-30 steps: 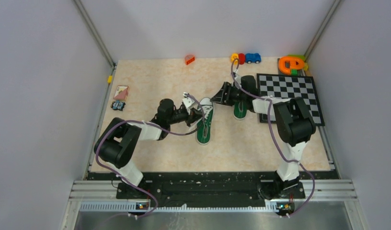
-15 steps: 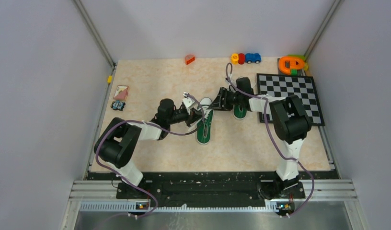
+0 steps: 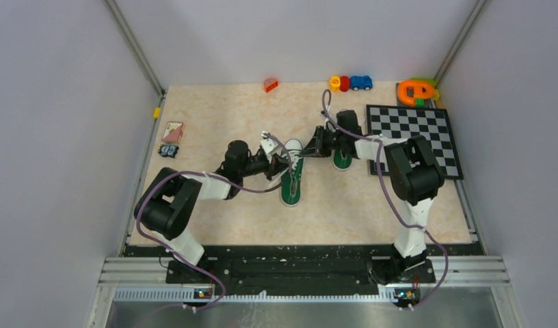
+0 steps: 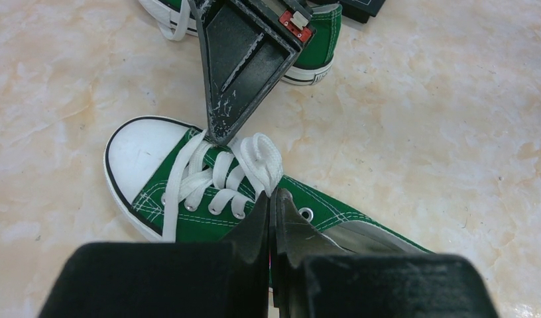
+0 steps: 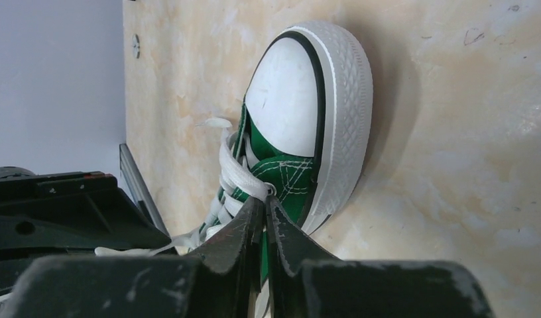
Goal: Tie the shoes
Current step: Wrap the shoelace around the shoelace, then cross the shoelace with the shoelace.
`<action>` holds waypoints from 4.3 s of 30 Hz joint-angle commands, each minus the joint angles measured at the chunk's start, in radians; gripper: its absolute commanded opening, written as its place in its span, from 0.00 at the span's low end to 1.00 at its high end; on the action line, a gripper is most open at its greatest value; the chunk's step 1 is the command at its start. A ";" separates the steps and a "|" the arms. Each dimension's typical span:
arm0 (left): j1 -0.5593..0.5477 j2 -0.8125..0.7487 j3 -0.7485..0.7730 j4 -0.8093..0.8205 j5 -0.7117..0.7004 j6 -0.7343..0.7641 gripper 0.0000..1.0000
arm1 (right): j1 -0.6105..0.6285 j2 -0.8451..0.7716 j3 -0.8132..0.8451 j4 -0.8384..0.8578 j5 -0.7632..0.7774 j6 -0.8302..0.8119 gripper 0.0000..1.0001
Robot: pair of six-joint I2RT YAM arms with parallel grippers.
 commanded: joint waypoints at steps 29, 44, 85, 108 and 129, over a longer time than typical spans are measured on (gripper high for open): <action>0.004 0.020 0.141 -0.138 0.034 0.021 0.00 | 0.009 -0.308 -0.353 0.270 -0.022 -0.057 0.46; 0.003 0.010 0.036 0.047 -0.027 -0.113 0.00 | -0.005 -0.166 0.088 -0.155 -0.006 -0.240 0.55; 0.010 0.019 -0.037 0.209 -0.091 -0.221 0.00 | 0.172 0.333 0.942 -1.128 0.014 -0.986 0.39; 0.011 0.020 -0.035 0.193 -0.088 -0.219 0.00 | 0.185 0.302 0.929 -1.194 0.028 -1.029 0.13; 0.010 0.021 -0.018 0.178 -0.037 -0.200 0.00 | 0.054 -0.043 0.320 -0.371 -0.168 -0.424 0.01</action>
